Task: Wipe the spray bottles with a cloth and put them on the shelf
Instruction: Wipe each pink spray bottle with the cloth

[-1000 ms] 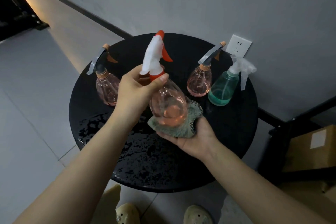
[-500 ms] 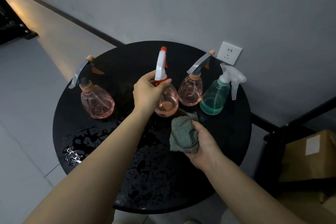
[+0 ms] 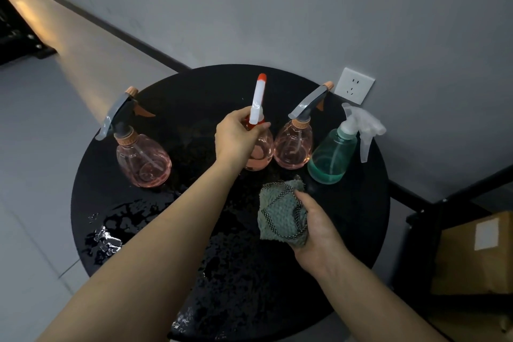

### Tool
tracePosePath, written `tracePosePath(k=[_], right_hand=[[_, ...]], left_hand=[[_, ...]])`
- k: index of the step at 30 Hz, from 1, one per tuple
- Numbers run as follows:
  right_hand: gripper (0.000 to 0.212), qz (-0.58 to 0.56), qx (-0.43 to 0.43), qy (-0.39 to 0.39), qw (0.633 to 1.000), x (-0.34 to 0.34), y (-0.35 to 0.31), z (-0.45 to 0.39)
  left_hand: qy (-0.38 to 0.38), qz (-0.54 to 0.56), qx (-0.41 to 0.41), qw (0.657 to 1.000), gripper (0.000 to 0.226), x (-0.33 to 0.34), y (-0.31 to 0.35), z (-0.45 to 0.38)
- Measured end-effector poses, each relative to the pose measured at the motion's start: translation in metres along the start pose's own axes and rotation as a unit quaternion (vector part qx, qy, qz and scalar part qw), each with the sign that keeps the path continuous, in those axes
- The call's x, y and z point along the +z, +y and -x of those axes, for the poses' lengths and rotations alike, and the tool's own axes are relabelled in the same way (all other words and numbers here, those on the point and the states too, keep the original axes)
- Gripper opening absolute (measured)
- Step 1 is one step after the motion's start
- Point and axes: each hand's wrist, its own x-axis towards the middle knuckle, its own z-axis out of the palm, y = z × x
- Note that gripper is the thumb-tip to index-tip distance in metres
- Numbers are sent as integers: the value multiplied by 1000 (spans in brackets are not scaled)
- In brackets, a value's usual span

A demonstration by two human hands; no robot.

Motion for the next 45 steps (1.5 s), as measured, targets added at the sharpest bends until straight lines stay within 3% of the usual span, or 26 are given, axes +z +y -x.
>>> tracePosePath(k=[4,7,11,15,17,20,21,24,25,31,35,38,41,45], right_hand=[[25,12,-6,-7,1000,3,1,0],[25,22,-7,-18,1000,7,4,-1],[25,38,-2,-32,999,13,10,0],[24,61,5,-36,997,23,17,2],[25,78,10,-39,996,28,20,2],[25,108,11,-48,993,35,24,2],[25,119,10,-51,992,36,25,1],[24,167,-4,-63,984,38,29,-1],[23,183,-11,-66,981,39,29,-2],[24,256,-49,-79,962,40,30,-8],[23,273,-87,-71,956,40,22,-7],[20,276,-134,-77,949,41,14,-2],[31,297,-198,-84,931,41,6,6],[19,327,-279,-106,896,42,-9,22]], left_hand=[[-56,-7,15,998,46,-12,0,3],[-47,-29,17,998,53,-36,-14,16],[38,-77,-11,996,25,-94,-48,49],[178,-86,-44,979,28,-146,-75,57],[208,-78,-62,973,43,-160,-84,47],[177,-75,-75,978,68,-172,-94,27],[161,-57,-77,982,66,-173,-95,22],[145,7,-78,986,27,-172,-91,15],[148,19,-76,986,24,-172,-90,13],[145,70,-66,985,38,-167,-91,14],[138,74,-43,987,33,-165,-77,22],[100,77,-26,992,29,-166,-56,29],[61,87,-24,994,23,-164,-30,42],[-2,127,-91,988,15,-156,0,62]])
